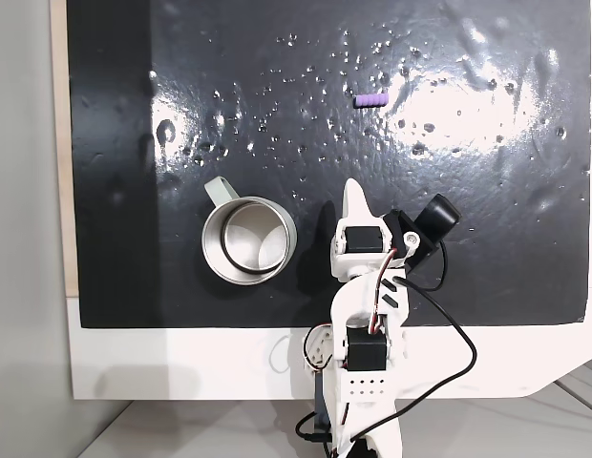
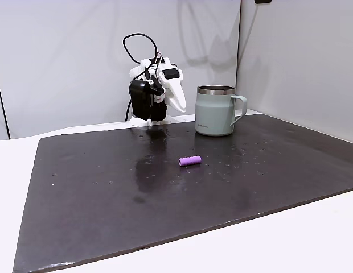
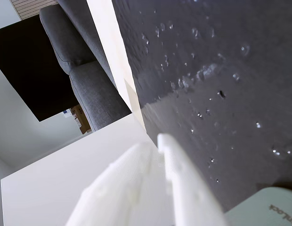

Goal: Grasp a pengrip and put it in the cup.

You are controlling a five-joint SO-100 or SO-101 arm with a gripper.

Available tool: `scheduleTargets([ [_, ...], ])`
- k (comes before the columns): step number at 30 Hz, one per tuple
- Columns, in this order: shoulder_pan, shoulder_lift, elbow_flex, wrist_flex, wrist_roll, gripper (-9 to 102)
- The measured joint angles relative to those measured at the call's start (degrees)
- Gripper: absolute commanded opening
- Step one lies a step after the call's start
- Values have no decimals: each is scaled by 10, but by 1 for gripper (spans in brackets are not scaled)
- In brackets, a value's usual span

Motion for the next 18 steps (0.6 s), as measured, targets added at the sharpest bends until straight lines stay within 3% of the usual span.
scheduleTargets([
  [18, -13, 0, 0, 1, -9, 0],
])
